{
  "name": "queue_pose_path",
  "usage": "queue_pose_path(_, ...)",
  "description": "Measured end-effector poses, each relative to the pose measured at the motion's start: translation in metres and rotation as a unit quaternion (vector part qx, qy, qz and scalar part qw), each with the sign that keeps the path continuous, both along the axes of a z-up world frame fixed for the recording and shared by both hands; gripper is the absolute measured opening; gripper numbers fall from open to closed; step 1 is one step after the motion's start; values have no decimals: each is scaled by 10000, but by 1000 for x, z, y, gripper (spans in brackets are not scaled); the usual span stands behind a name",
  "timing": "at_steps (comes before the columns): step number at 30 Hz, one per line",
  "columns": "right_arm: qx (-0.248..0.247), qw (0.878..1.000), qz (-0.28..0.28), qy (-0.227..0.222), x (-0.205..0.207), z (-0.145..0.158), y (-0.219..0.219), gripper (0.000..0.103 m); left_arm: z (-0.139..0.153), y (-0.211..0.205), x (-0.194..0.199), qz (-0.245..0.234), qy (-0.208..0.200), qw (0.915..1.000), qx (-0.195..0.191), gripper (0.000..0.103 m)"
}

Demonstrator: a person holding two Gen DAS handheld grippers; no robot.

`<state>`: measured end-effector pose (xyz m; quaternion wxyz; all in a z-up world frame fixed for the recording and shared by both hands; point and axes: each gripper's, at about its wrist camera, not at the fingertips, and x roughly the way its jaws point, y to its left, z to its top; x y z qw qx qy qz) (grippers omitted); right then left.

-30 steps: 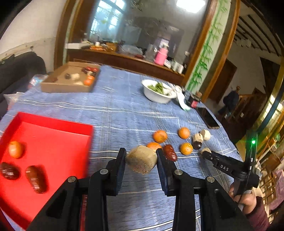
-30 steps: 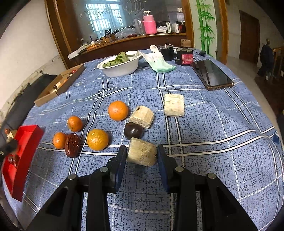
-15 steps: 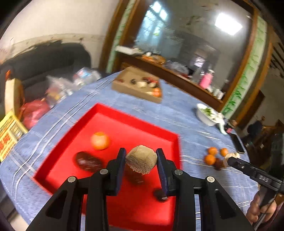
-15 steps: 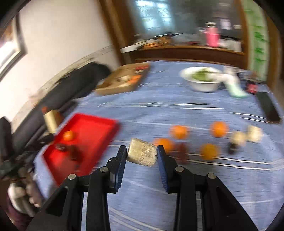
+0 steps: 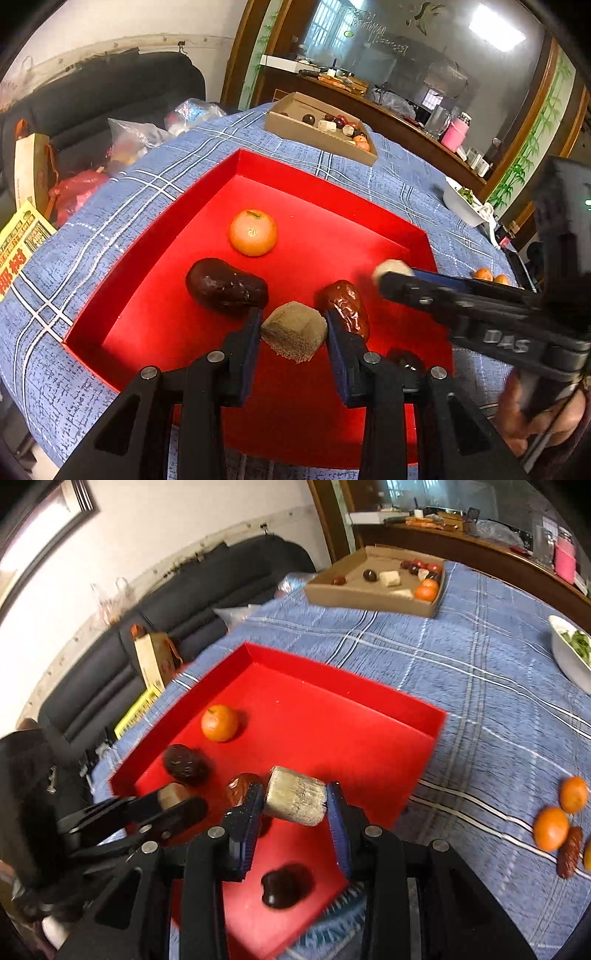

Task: Organize fruits
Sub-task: 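Carry the root slice and yam piece over the red tray and release both, then withdraw both open tools from the tray toward the remaining fruits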

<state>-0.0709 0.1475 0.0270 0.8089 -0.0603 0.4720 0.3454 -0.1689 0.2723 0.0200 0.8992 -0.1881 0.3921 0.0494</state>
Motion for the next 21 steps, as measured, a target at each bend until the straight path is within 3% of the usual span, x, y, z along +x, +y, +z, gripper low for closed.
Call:
queue_pose_path(5, -163, 9998, 60, -21, 4, -7, 13, 35, 2, 5, 0, 35, 8, 9999, -95, 41)
queue_pose_path(7, -140, 9999, 49, -35, 4, -6, 14, 41, 4, 6, -1, 60, 3, 9999, -145, 44)
queue_pose_path(12, 96, 9998, -111, -156, 3, 13, -5, 42, 13, 9, -6, 186, -15, 9995, -250, 45)
queue_pose_path(15, 264, 9984, -322, -387, 0, 35, -40, 44, 24, 6, -10, 251, -113, 9992, -281, 56)
queue_pose_path(21, 428, 9859, -1382, -846, 0, 68, -163, 53, 39, -22, -9, -48, -263, 9992, -285, 58)
